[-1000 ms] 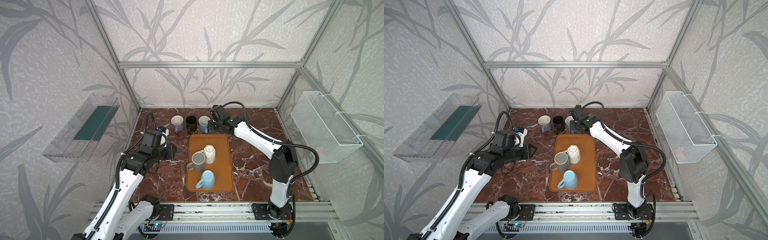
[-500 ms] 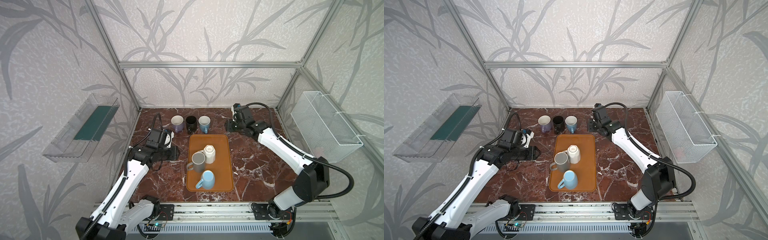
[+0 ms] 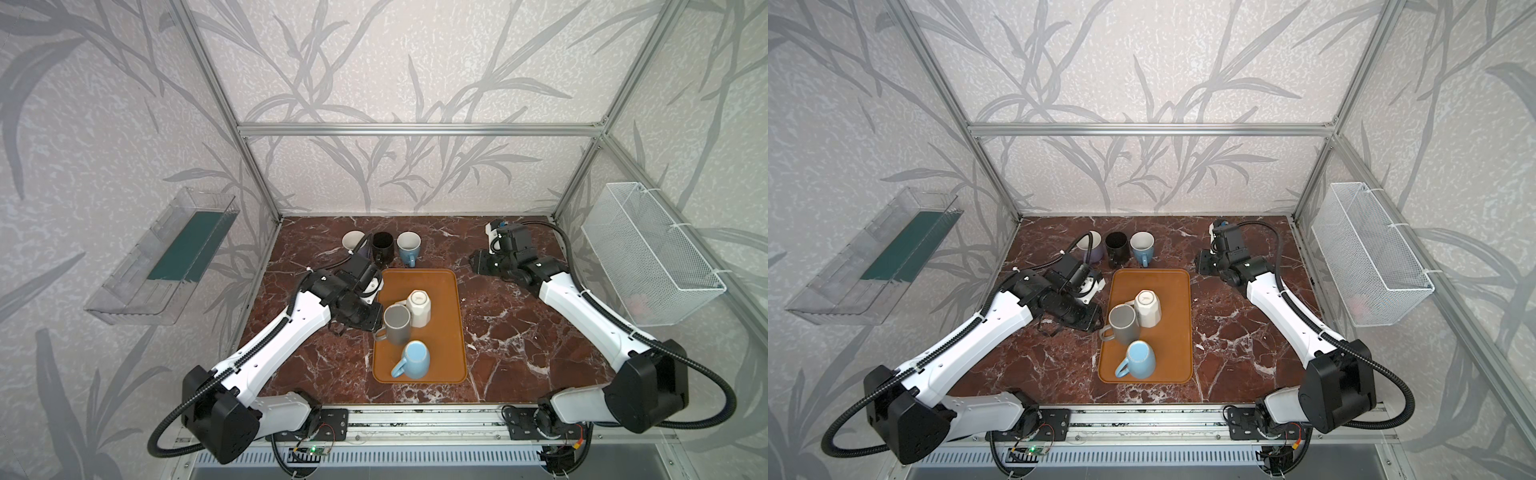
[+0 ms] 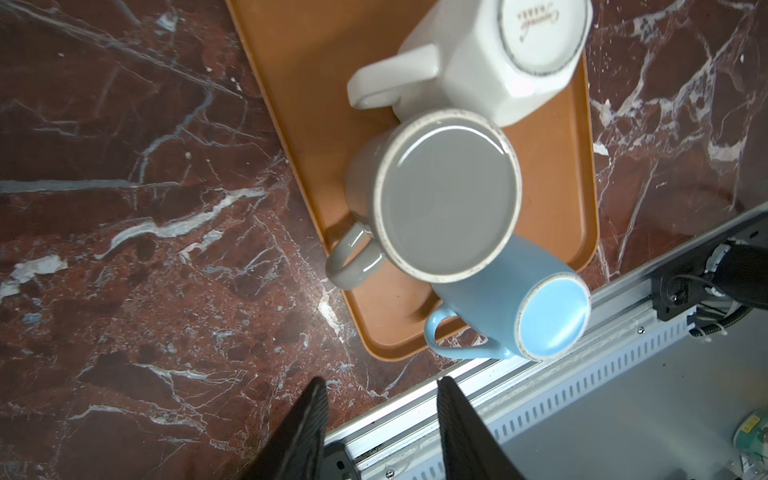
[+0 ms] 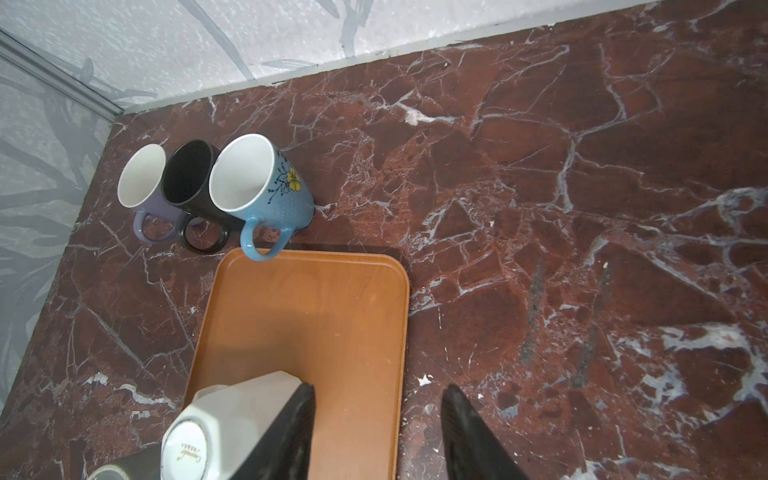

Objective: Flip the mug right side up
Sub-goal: 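Raise the right gripper away while the left gripper moves over the light blue mug, then lower the left gripper onto the upside-down light blue mug and grasp it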

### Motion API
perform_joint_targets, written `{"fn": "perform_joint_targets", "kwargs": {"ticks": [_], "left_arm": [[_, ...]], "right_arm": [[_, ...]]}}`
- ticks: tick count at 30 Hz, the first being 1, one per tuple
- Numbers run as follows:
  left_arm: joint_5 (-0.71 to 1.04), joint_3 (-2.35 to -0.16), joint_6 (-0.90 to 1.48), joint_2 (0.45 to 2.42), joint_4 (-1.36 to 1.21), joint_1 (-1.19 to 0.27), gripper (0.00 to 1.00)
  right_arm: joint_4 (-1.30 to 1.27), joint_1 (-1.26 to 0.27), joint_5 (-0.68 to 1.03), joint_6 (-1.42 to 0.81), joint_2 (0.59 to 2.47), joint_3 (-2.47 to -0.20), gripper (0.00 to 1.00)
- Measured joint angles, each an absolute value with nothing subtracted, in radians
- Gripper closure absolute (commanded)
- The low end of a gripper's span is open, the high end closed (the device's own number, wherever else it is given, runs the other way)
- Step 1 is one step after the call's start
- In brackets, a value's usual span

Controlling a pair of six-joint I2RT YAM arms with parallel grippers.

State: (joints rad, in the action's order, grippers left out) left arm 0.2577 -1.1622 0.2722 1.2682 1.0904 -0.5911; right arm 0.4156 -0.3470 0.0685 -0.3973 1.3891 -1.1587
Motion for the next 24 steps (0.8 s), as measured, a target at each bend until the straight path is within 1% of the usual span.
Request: {"fn": "perform_joint_targets", "kwargs": {"ticks": [8, 11, 24], "left_arm": [[0.256, -1.092, 0.323, 1.251, 1.066, -0.807, 0.55], [0.25, -1.055, 0.342, 1.251, 1.043, -0.865, 0.55], [0.208, -0.943, 0.382, 1.295, 0.886, -0.976, 0.55]], "right_arm": [[0.414, -0.323, 0.099, -0.368, 1.327, -1.156, 0.49], [0.416, -0.323, 0.107, -0.368, 1.309, -1.139, 0.49], [0.44, -0.323, 0.11, -0.369, 1.248, -1.11, 0.48]]}}
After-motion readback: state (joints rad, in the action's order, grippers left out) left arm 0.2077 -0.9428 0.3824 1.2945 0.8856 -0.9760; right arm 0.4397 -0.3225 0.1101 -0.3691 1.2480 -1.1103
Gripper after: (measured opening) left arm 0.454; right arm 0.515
